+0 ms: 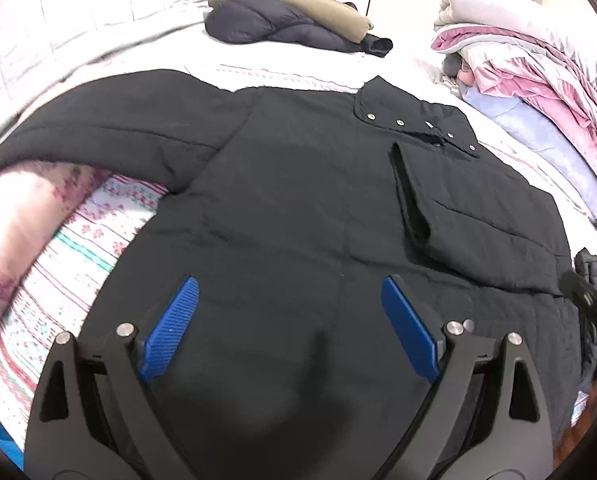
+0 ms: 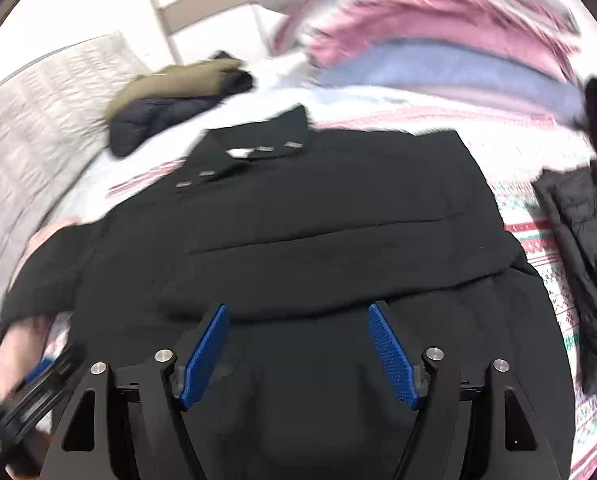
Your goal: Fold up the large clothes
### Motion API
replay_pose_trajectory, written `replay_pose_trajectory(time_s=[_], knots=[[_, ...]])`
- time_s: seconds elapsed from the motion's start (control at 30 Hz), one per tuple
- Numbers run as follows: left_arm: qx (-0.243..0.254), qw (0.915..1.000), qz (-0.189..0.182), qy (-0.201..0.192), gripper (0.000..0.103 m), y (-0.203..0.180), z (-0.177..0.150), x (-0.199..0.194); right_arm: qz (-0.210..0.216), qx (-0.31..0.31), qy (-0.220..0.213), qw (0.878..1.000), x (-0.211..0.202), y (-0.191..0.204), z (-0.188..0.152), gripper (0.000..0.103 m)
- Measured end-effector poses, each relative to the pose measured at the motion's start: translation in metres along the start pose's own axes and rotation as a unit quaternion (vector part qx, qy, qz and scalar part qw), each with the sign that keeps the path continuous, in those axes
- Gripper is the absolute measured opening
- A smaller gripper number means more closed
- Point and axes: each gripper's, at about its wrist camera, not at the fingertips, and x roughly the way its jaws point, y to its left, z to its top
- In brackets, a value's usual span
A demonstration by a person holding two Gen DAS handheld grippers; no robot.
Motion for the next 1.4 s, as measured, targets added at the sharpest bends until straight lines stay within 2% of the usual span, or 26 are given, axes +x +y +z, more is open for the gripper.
replay_pose_trajectory(time_s=[0.17, 0.3, 0.43, 0.5, 0.57, 0.67, 0.8, 0.87, 0.9, 0.97, 1.03, 1.1, 1.17, 1.3, 1.4], knots=[[-0.035, 0.9990, 0.005, 0.027, 0.093, 0.024, 0.004, 0.006, -0.004, -0.059, -0.013, 0.998, -0.024, 0.047, -0.029, 0.084], [-0.058, 0.9970, 0.002, 0.052, 0.093, 0.055, 0.011, 0.014, -0.044, -0.080, -0.030, 0.995, -0.024, 0.067, -0.054, 0.084], [-0.104, 0.9934, 0.040, 0.027, 0.093, 0.113, 0.039, 0.012, -0.039, -0.081, -0.057, 0.994, -0.034, 0.076, -0.065, 0.084], [-0.129, 0.9904, 0.045, 0.024, 0.093, 0.149, 0.059, 0.014, -0.054, -0.090, -0.071, 0.992, -0.039, 0.081, -0.068, 0.084], [-0.148, 0.9864, 0.066, 0.029, 0.093, 0.184, 0.079, 0.017, -0.060, -0.100, -0.076, 0.990, -0.041, 0.085, -0.070, 0.084], [-0.195, 0.9755, 0.102, 0.015, 0.093, 0.237, 0.111, 0.020, -0.055, -0.104, -0.068, 0.991, -0.040, 0.081, -0.071, 0.084], [-0.257, 0.9637, 0.056, 0.047, 0.093, 0.285, 0.137, 0.040, -0.069, -0.094, -0.057, 0.992, -0.036, 0.071, -0.072, 0.084], [-0.299, 0.9506, 0.057, 0.062, 0.092, 0.303, 0.143, 0.057, -0.080, -0.097, -0.058, 0.990, -0.036, 0.067, -0.072, 0.084], [-0.313, 0.9458, 0.060, 0.061, 0.092, 0.305, 0.143, 0.061, -0.082, -0.098, -0.058, 0.990, -0.036, 0.065, -0.071, 0.084], [-0.319, 0.9444, 0.065, 0.042, 0.092, 0.297, 0.145, 0.060, -0.075, -0.094, -0.058, 0.991, -0.035, 0.060, -0.070, 0.084], [-0.296, 0.9522, 0.070, 0.024, 0.093, 0.280, 0.153, 0.063, -0.064, -0.084, -0.047, 0.993, -0.032, 0.055, -0.068, 0.084], [-0.278, 0.9563, 0.084, 0.036, 0.093, 0.269, 0.160, 0.077, -0.063, -0.075, -0.038, 0.994, -0.028, 0.050, -0.067, 0.084], [-0.275, 0.9537, 0.110, 0.054, 0.093, 0.267, 0.164, 0.095, -0.060, -0.071, -0.029, 0.995, -0.024, 0.046, -0.067, 0.084], [-0.275, 0.9477, 0.159, 0.032, 0.093, 0.257, 0.168, 0.102, -0.035, -0.054, -0.005, 0.998, -0.022, 0.037, -0.063, 0.084], [-0.277, 0.9435, 0.181, 0.017, 0.089, 0.250, 0.171, 0.104, 0.000, -0.033, 0.053, 0.998, -0.011, 0.027, -0.062, 0.084]])
